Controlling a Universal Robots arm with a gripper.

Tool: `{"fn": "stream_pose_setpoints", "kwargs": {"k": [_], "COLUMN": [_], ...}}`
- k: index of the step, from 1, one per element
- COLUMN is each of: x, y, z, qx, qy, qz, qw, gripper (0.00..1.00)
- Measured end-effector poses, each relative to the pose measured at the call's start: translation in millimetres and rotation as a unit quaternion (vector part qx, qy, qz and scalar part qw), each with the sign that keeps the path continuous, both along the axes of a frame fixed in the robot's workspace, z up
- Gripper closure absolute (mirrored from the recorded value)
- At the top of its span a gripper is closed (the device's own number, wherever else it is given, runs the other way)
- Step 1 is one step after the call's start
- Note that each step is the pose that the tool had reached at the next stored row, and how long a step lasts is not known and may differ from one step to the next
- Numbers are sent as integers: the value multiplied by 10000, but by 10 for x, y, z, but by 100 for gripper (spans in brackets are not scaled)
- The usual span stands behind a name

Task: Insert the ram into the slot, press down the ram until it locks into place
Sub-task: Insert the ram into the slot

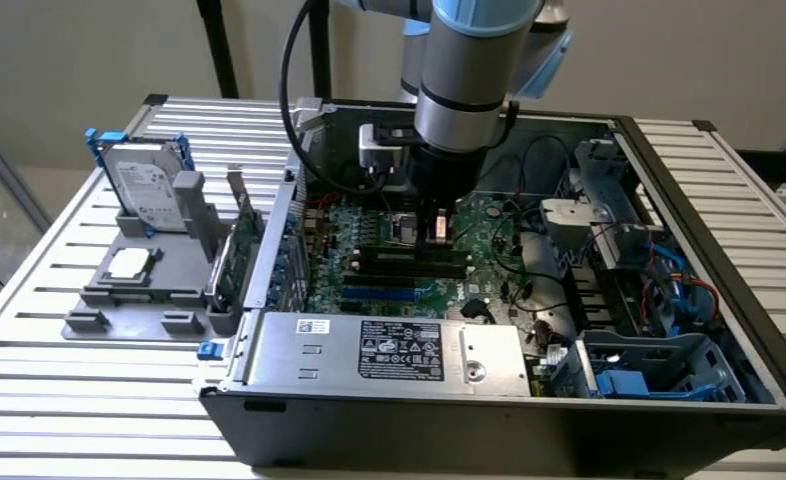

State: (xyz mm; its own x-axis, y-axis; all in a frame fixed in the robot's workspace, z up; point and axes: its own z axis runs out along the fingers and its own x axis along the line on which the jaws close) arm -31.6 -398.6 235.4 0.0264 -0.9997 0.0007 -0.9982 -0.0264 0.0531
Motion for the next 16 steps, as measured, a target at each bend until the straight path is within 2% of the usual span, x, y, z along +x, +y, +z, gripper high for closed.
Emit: {"fn": "stream_pose_setpoints", "kwargs": {"k": [16], "x": [0], "y": [-1], "z": [-49], "qx": [-2], "qy": [-7], "qz": [0], "qw": [10000], "gripper": [86]}}
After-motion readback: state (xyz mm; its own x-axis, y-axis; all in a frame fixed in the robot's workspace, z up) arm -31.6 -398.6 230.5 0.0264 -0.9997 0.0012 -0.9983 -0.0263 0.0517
